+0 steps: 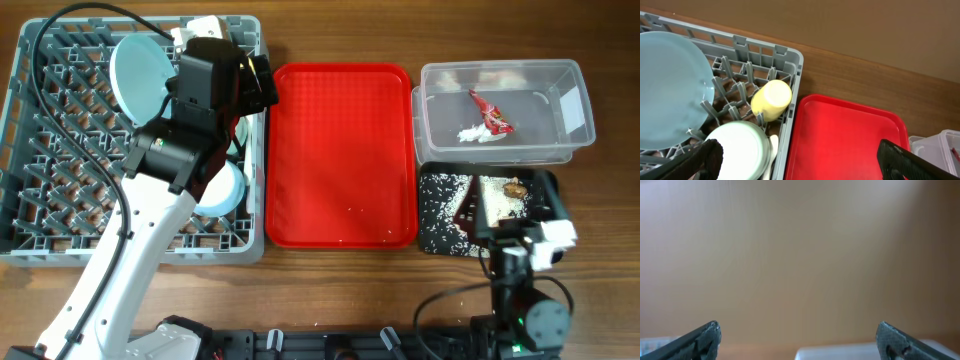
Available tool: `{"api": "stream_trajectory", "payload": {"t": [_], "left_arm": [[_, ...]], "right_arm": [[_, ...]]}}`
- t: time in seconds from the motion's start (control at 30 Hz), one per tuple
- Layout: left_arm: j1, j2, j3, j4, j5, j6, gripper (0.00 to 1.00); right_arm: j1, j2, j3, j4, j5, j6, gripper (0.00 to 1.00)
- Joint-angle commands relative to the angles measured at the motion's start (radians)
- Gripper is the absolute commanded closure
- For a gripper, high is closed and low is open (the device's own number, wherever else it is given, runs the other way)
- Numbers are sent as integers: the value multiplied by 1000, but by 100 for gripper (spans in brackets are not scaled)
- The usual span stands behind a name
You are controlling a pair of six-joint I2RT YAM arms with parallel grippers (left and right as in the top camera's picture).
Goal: Sort waste into correct bins and load items into the dishwasher rack
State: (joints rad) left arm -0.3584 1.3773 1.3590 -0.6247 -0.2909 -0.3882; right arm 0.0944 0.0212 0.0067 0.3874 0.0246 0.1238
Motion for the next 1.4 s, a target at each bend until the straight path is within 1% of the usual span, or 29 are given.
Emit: {"api": "stream_trajectory", "payload": {"t": [0.0, 0.07, 0.1, 0.13, 0.2, 1.13, 1.27, 1.37], "left_arm": [[3, 5, -1, 3, -13, -13, 0], [3, 5, -1, 3, -13, -13, 0], [3, 5, -1, 3, -13, -13, 0], [3, 5, -1, 3, -13, -13, 0], [3, 5, -1, 3, -13, -13, 0], [3, 3, -1, 0, -14, -13, 0], [3, -57, -1, -25, -14, -12, 0], [14, -164, -1, -104, -14, -12, 0]], "right_arm": [[-6, -18, -2, -144, -74, -51, 0], [-6, -18, -2, -289, -75, -86, 0], [-6, -18, -2, -389, -76, -128, 0], [-6, -18, -2, -386, -79, -181, 0], [-7, -18, -2, -387, -79, -206, 0], [-7, -18, -2, -386, -79, -203, 0], [-7, -18, -2, -386, -79, -203, 0], [-7, -18, -2, -386, -79, -202, 0]]}}
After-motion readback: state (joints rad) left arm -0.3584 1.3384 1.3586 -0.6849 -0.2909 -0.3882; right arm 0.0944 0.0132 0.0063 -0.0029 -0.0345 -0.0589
